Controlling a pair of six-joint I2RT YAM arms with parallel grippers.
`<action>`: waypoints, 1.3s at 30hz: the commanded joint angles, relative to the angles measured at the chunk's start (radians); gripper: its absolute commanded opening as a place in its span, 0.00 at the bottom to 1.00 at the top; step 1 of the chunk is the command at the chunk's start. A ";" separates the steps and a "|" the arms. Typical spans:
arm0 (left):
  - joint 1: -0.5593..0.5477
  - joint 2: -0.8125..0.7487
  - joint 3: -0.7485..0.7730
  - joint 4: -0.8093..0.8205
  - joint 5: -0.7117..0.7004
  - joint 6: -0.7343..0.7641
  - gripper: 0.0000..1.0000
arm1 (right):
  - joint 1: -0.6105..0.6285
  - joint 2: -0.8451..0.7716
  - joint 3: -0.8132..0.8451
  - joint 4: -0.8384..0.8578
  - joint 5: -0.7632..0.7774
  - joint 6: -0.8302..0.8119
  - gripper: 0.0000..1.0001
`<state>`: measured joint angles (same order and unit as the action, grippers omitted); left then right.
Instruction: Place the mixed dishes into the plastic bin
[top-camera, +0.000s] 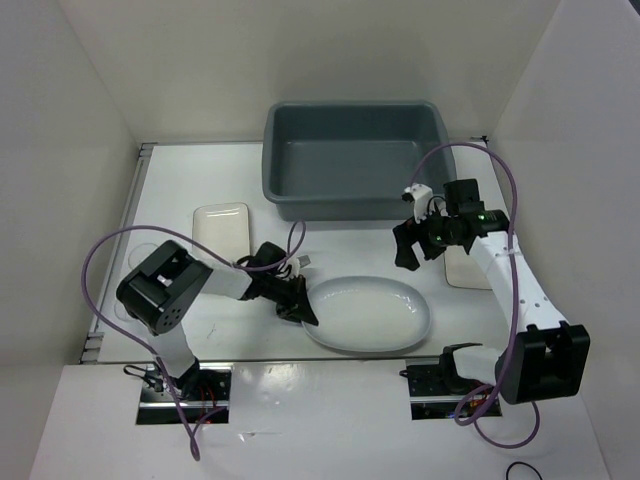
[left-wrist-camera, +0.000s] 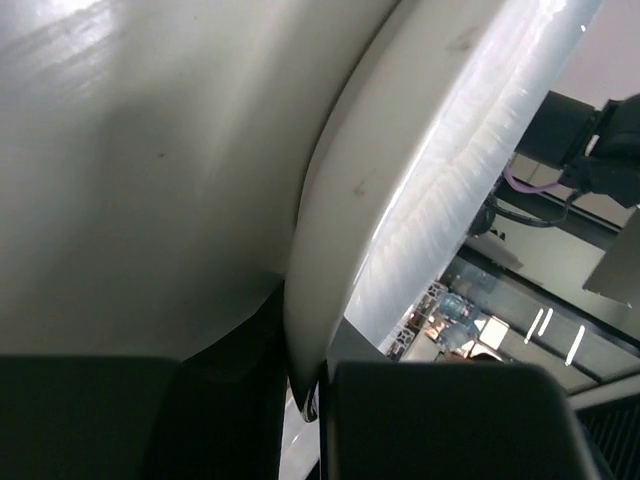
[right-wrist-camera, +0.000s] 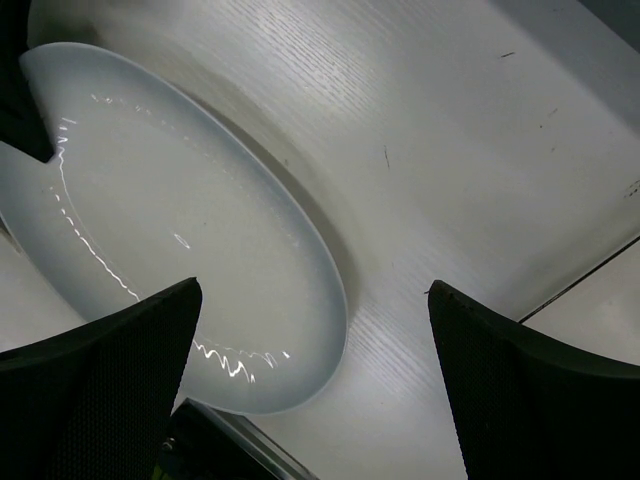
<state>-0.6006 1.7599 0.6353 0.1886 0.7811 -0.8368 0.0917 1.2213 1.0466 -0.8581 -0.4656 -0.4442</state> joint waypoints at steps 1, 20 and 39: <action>-0.025 -0.045 0.013 -0.109 -0.117 0.071 0.00 | -0.006 -0.032 0.006 0.022 0.002 0.006 0.98; 0.139 -0.461 0.358 -0.531 -0.004 0.062 0.00 | -0.151 -0.299 0.130 0.068 0.030 0.257 0.98; 0.268 -0.110 1.059 -0.764 0.115 0.140 0.00 | -0.162 -0.464 -0.056 0.235 0.560 0.268 0.98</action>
<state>-0.3664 1.5986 1.5349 -0.6804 0.7429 -0.6876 -0.0658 0.7704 1.0130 -0.7364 -0.0479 -0.1986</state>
